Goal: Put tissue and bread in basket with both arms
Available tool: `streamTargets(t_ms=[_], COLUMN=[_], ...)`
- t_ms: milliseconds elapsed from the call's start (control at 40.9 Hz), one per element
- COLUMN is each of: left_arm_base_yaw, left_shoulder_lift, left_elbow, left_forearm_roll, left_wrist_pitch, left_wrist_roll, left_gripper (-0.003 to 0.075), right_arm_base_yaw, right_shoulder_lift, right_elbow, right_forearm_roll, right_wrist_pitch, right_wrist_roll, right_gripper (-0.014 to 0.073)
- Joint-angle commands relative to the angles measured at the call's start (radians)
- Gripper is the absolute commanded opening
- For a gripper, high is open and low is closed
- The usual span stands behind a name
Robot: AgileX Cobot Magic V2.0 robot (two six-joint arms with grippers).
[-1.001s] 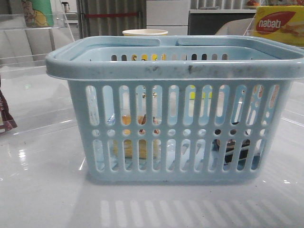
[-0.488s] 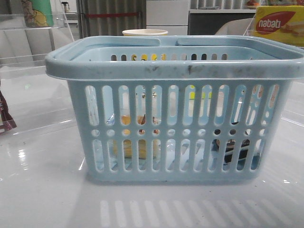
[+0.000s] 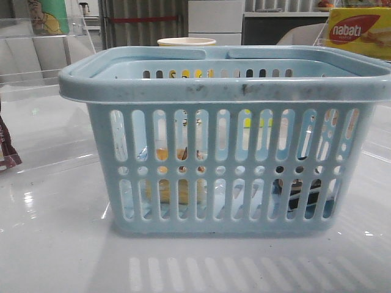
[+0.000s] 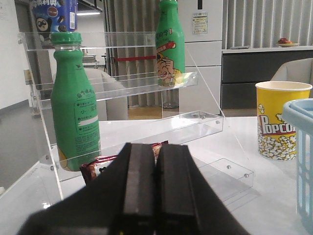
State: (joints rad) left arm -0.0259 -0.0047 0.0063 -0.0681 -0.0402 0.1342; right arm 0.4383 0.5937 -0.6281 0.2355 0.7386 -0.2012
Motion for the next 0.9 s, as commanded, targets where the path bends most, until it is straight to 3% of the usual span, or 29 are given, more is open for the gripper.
streamTargets(t_ms=[0,708,879], left_arm_base_yaw=[0.002,0.002,0.002], left_shoulder_lift=[-0.017,-0.017,-0.017], left_elbow=[0.006,0.006,0.006], left_forearm_roll=[-0.01,-0.01,-0.01], left_wrist_pitch=[-0.092,-0.092,-0.092], left_wrist_roll=[-0.008,-0.008,-0.008], left_gripper=[0.0098,0.0098,0.0098], right_arm_base_yaw=[-0.002,-0.003,-0.117], right_shoulder_lift=[-0.001,-0.022,-0.144], right_elbow=[-0.026,-0.017,0.093], right_forearm_roll=[0.005,-0.01,-0.036], right_wrist_pitch=[-0.067,-0.08,-0.212], right_wrist_roll=[-0.003,-0.005,-0.005], right_gripper=[0.0058,0.0058,0.0058])
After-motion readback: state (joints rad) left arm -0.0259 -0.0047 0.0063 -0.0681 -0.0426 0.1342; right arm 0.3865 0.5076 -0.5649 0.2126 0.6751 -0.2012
